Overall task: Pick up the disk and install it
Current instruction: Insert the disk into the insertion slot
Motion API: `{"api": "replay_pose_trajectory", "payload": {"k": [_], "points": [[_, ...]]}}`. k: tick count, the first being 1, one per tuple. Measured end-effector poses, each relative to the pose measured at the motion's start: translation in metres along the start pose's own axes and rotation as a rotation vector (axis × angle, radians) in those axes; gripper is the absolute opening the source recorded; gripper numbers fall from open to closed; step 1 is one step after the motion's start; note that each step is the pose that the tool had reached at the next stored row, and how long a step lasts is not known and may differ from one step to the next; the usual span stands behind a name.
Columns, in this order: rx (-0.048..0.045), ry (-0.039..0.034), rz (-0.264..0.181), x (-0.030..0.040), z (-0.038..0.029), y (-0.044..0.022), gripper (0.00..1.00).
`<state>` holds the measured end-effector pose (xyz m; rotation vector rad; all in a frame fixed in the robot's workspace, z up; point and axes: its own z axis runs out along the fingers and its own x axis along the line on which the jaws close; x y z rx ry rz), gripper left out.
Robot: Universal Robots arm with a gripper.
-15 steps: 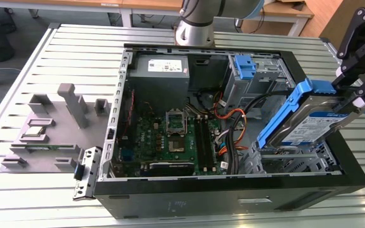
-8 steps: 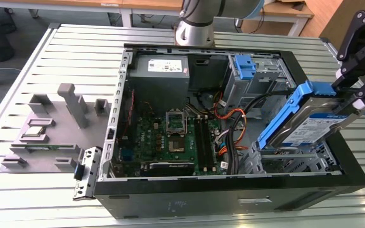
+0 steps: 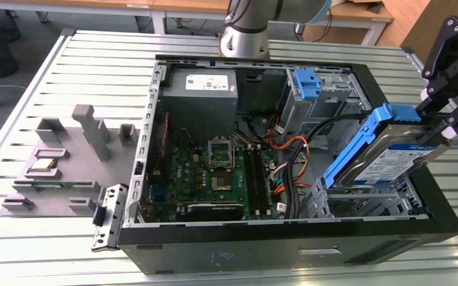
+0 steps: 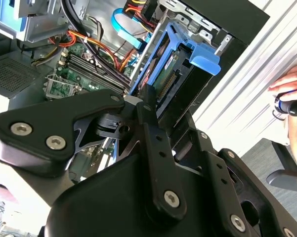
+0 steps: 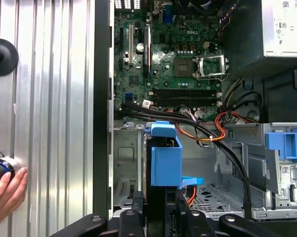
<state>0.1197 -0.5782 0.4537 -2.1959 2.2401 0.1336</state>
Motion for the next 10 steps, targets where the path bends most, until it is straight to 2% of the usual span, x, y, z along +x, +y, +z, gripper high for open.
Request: {"api": "replay_pose_trajectory", "payload": {"k": [10], "points": [[0.0,0.0003,0.0,0.0001,0.0017,-0.0013,0.35]]}}
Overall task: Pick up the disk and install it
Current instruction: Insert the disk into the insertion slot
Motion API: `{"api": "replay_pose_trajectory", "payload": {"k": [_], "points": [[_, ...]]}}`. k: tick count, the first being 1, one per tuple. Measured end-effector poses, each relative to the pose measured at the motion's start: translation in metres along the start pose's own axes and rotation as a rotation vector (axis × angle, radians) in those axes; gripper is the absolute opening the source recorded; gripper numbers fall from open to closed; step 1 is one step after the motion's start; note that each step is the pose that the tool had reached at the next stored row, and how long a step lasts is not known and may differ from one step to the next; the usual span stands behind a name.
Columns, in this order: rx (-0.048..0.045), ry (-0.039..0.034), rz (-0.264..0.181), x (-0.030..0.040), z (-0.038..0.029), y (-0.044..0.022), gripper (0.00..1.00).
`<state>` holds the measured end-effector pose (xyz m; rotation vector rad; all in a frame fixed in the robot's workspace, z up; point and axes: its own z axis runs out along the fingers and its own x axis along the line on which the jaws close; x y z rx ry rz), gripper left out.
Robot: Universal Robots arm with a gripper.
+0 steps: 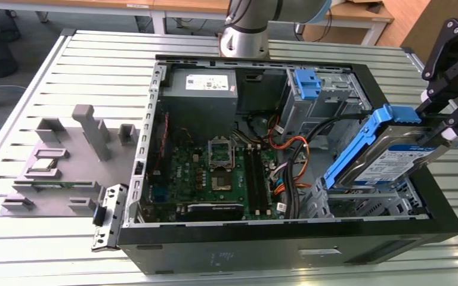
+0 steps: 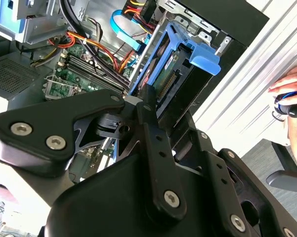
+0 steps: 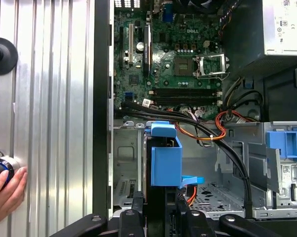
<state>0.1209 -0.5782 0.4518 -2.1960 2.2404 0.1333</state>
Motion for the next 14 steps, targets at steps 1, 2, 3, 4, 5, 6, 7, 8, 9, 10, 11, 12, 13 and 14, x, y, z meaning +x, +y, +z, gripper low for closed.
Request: {"api": "replay_pose_trajectory", "payload": {"k": [1,2,3,4,5,6,7,8,9,10,11,12,13,14], "points": [[-0.0001,0.0,0.0,0.0,0.0001,-0.0001,0.35],[0.0,-0.0002,0.0,0.0,0.0003,-0.0008,0.35],[-0.0001,-0.0004,0.0,0.0,0.0004,-0.0016,0.35],[-0.0001,-0.0002,0.0,0.0,0.0004,-0.0019,0.35],[0.0,-0.0001,0.0,0.0,0.0004,-0.0019,0.35],[0.0,0.0,0.0,0.0,0.0007,-0.002,0.35],[0.0,-0.0003,0.001,0.0,0.0012,-0.0021,0.35],[0.0,-0.0002,0.001,0.0,0.0012,-0.0021,0.35],[0.0,-0.0001,0.001,0.0,0.0012,-0.0021,0.35],[0.0,0.0,0.001,0.0,0.0012,-0.0021,0.35],[0.0,-0.0001,0.001,0.0,0.0013,-0.0022,0.35],[0.0,-0.0001,0.001,0.0,0.0013,-0.0021,0.35],[0.0001,-0.0003,0.001,0.0,0.0014,-0.0021,0.35],[0.0002,-0.0004,0.001,0.0001,0.0015,-0.0017,0.35]]}}
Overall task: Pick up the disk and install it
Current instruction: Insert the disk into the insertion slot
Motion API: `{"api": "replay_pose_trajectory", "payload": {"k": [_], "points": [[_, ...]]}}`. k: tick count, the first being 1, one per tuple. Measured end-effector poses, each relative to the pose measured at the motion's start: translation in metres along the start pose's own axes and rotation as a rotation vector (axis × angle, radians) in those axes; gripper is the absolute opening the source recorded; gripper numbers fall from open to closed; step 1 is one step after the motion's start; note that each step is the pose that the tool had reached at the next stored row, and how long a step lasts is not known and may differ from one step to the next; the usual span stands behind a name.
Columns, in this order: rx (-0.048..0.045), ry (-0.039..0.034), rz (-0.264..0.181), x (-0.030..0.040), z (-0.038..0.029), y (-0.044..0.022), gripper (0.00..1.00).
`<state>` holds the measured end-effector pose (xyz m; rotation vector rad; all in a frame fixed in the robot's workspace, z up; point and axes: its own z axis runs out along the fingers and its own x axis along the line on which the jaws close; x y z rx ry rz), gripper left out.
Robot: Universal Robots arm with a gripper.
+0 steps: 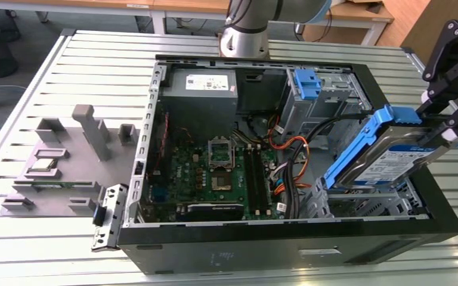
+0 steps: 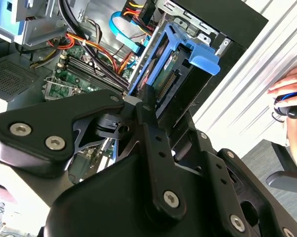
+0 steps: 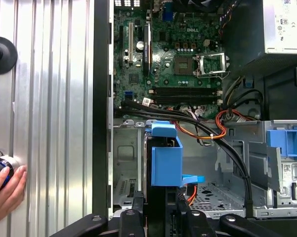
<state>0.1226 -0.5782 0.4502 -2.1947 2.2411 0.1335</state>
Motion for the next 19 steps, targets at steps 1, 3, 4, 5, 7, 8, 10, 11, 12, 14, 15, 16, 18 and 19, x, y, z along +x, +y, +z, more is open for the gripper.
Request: {"api": "replay_pose_trajectory", "payload": {"k": [1,3,4,5,7,8,10,11,12,14,15,16,18,19], "points": [[0.0003,-0.0001,0.0,0.0,0.0001,0.0005,0.35],[0.0009,0.0003,0.0,0.0,-0.0001,0.0011,0.35],[0.001,0.0004,0.0,0.0,-0.0001,0.0012,0.35],[0.001,0.0003,0.0,0.0,-0.0001,0.0012,0.35],[0.001,0.0002,0.0,0.0,0.0,0.0019,0.35],[0.0011,0.0002,0.0,-0.0001,0.0001,0.0022,0.35],[0.0011,0.0001,0.0,-0.0001,0.0001,0.0024,0.35],[0.001,-0.0002,0.0,-0.0001,0.0002,0.0025,0.35],[0.0011,-0.0009,0.0,-0.0003,0.0003,0.0025,0.35],[0.001,-0.0019,0.0,-0.0006,0.0005,0.0025,0.35],[0.001,-0.0023,0.0,-0.0007,0.0007,0.0025,0.35],[0.001,-0.0026,0.0,-0.0007,0.0007,0.0025,0.35],[0.0038,-0.0039,0.0,-0.0006,0.0018,0.0025,0.35],[0.0069,-0.0048,-0.001,-0.0006,0.0026,0.0025,0.35]]}}
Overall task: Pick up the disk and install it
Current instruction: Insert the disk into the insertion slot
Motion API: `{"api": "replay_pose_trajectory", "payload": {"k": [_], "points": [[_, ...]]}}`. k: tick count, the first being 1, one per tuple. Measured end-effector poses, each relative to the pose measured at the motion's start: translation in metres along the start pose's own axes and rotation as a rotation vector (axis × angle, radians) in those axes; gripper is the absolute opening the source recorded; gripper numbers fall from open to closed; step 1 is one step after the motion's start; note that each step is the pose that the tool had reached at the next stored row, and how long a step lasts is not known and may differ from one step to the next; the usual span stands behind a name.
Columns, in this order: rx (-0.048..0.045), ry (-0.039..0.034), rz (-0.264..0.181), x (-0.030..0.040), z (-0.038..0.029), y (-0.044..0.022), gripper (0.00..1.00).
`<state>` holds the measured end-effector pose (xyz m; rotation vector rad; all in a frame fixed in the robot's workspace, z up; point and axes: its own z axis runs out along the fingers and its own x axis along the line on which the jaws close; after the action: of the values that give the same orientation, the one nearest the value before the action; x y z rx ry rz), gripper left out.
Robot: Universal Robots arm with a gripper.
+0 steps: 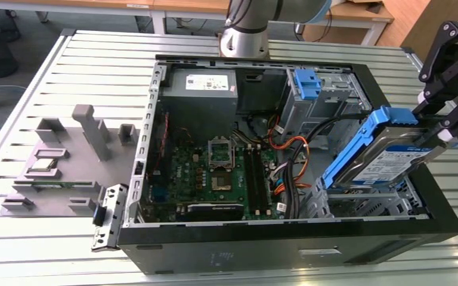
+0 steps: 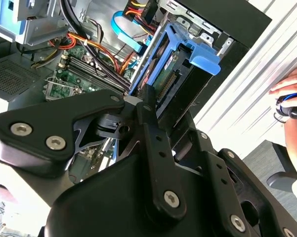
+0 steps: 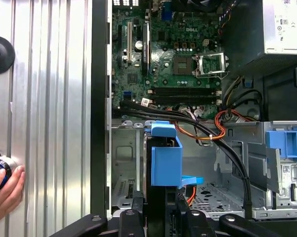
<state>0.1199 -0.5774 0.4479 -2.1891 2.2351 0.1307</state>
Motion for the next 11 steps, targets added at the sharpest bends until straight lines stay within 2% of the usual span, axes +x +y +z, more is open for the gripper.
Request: {"api": "replay_pose_trajectory", "payload": {"k": [2,11], "points": [[0.0047,-0.0013,0.0,0.0001,0.001,0.0,0.35],[0.0073,-0.0018,-0.001,0.0005,0.0065,0.0025,0.35]]}}
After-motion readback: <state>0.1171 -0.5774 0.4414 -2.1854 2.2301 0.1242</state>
